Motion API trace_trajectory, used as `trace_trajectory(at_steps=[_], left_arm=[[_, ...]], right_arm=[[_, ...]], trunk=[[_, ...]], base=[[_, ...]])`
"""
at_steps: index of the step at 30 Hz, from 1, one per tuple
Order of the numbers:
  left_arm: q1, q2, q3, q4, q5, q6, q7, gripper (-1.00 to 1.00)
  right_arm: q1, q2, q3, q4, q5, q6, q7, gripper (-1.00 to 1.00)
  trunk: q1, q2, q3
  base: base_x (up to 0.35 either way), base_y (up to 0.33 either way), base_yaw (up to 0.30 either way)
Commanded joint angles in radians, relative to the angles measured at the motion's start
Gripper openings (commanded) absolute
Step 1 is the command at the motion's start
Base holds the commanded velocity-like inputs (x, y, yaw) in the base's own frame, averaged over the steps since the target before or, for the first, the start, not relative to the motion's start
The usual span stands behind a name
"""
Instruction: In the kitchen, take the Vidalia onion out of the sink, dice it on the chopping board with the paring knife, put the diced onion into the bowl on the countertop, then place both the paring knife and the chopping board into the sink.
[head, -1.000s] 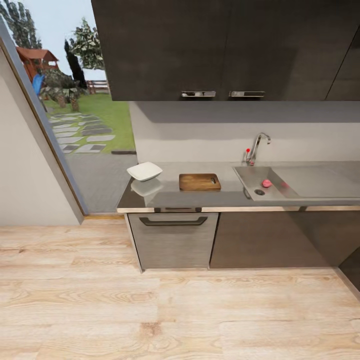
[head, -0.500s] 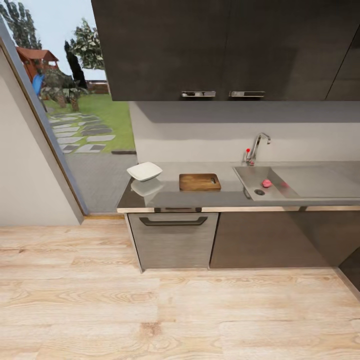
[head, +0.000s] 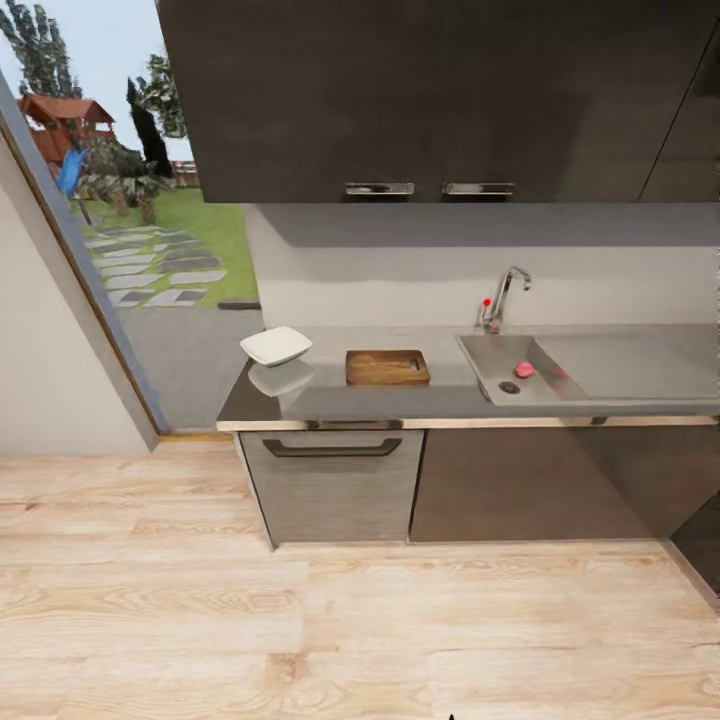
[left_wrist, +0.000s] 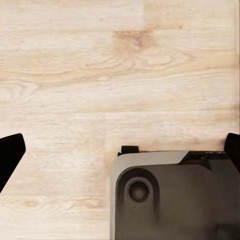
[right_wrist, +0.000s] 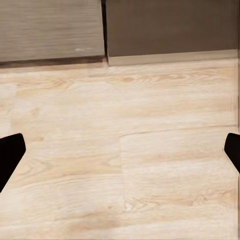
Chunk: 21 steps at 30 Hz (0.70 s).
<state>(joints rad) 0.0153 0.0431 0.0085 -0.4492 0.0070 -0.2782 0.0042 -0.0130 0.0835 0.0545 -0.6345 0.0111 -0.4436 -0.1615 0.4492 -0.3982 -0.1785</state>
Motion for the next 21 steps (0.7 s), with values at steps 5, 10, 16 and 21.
trace_trajectory(at_steps=[5, 10, 16, 21], left_arm=[[0.001, 0.0, 0.001, -0.002, 0.001, -0.001, 0.0, 1.0], [0.001, 0.0, 0.001, -0.001, 0.001, -0.001, 0.0, 1.0], [0.001, 0.0, 0.001, 0.0, 0.001, -0.001, 0.0, 1.0], [0.001, 0.0, 0.001, 0.0, 0.001, -0.001, 0.0, 1.0]], right_arm=[[-0.001, -0.001, 0.005, 0.002, 0.001, -0.005, -0.009, 1.0], [0.0, -0.001, 0.005, 0.004, 0.001, -0.006, -0.009, 1.0], [0.0, -0.001, 0.006, 0.008, 0.001, -0.006, -0.009, 1.0], [-0.001, -0.001, 0.005, 0.008, 0.001, -0.006, -0.009, 1.0]], trunk=[[0.001, -0.002, 0.001], [0.001, -0.002, 0.005], [0.001, -0.002, 0.011], [0.001, -0.002, 0.016]], base=[[0.17, -0.26, -0.098], [0.182, -0.26, -0.144], [0.189, -0.255, -0.16], [0.191, -0.254, -0.163]])
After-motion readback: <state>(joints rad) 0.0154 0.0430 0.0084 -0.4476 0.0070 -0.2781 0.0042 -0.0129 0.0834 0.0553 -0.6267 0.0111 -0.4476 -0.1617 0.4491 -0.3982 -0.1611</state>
